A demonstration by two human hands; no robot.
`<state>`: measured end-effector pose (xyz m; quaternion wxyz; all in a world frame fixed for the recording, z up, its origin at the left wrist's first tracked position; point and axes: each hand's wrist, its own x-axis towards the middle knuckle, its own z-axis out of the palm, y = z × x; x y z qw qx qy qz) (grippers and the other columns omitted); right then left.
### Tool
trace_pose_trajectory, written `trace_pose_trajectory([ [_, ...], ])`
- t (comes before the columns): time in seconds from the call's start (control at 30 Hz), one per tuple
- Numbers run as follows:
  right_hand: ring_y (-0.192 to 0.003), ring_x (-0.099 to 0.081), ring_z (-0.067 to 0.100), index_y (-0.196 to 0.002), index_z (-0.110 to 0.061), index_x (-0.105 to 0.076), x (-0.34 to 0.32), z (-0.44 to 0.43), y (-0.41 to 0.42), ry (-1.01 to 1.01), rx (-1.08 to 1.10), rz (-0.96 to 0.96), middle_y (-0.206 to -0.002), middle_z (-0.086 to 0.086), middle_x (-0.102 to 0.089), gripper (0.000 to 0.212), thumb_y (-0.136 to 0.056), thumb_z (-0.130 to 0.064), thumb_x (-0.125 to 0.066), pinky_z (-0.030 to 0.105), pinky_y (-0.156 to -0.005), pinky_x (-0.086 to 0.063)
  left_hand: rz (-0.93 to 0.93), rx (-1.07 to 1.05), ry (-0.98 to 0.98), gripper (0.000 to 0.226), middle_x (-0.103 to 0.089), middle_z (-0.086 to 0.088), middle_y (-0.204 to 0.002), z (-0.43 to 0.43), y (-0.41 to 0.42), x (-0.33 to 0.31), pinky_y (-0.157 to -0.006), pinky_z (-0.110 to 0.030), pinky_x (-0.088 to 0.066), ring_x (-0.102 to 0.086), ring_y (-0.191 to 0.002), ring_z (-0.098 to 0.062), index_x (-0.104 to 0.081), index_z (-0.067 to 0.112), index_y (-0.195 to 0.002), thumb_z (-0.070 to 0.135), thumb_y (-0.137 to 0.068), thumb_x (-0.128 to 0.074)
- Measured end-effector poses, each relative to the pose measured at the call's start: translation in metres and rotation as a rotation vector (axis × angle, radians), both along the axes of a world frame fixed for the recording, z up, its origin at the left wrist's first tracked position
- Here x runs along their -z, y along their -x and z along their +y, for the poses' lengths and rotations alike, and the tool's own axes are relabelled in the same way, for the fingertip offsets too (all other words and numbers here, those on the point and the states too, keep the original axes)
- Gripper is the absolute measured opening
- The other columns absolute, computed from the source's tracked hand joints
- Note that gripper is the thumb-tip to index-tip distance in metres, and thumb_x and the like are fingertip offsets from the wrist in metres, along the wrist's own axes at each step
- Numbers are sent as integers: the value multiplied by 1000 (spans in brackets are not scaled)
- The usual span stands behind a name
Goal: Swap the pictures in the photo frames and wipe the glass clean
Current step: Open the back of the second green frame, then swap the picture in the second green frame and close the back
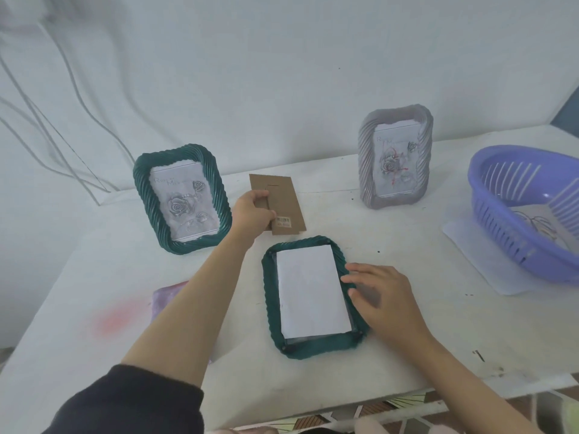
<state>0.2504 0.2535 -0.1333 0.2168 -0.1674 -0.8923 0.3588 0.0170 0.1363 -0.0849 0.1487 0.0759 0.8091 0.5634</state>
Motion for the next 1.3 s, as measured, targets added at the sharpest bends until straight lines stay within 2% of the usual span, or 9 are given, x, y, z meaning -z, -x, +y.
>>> trace_pose_trajectory([
  [0.13,-97,-56,12,-103,-29,-68,-1,-2,-3,-89,-25,29,-106,-22,-61,31,-76,-20,-56,30,-86,-36,162,47,305,46,-55,-7,-120,0,1,10,-81,-34,-51,-57,-96,-25,-50,11,-127,3,-82,-58],
  [0.23,-92,-55,12,-111,-31,-63,-6,-7,-3,-174,-31,-12,-103,-18,-66,34,-82,-37,-46,25,-79,-31,274,91,446,46,-47,-12,-129,-4,-4,16,-89,-34,-45,-50,-111,-28,-51,9,-126,10,-81,-59],
  [0.37,-91,-53,14,-118,-31,-58,-12,-13,2,-338,-16,-124,-103,-15,-66,52,-77,-61,-47,27,-76,-30,369,101,362,44,-46,-10,-135,-15,-29,20,-100,-24,-29,-41,-125,-24,-50,13,-129,11,-86,-57],
  [0.5,-89,-51,18,-119,-33,-56,-14,-16,6,-339,-27,-169,-97,-13,-66,59,-68,-63,-55,29,-75,-26,454,124,182,38,-52,4,-128,-36,-66,23,-93,-7,-23,-43,-117,-6,-55,18,-123,9,-87,-58],
  [0.67,-86,-44,13,-116,-34,-58,-17,-19,9,-168,-4,-134,-93,-13,-60,49,-70,-41,-74,29,-76,-25,389,213,84,45,-52,30,-109,-70,-100,25,-87,1,-28,-44,-102,22,-55,40,-105,7,-77,-70],
  [0.83,-65,-50,8,-86,-29,-63,-17,-19,9,41,-11,-32,-67,-16,-56,23,-73,-12,-73,20,-66,-37,349,225,155,48,-52,12,-129,-85,-109,34,-110,-29,-29,-40,-128,-7,-59,40,-107,10,-73,-75],
  [1.0,-66,-52,6,-80,-22,-64,-29,-18,4,376,-3,56,-69,-7,-57,20,-78,-2,-67,13,-65,-41,427,204,117,32,-51,14,-129,-81,-119,26,-107,-20,-27,-36,-129,-2,-61,43,-96,18,-78,-70],
  [1.1,-63,-50,3,-81,-15,-64,-40,-12,2,635,-47,164,-67,-8,-52,20,-79,5,-64,14,-65,-43,347,277,11,19,-56,18,-121,-72,-125,15,-96,-6,-30,-45,-118,7,-68,34,-91,20,-78,-69],
  [1.3,-65,-57,6,-80,-16,-66,-60,13,-11,713,-85,198,-72,-13,-63,23,-82,6,-61,15,-63,-47,15,225,-266,26,-71,0,-79,-40,-136,-9,-66,-23,-51,-60,-69,-14,-73,22,-85,-1,-84,-61],
])
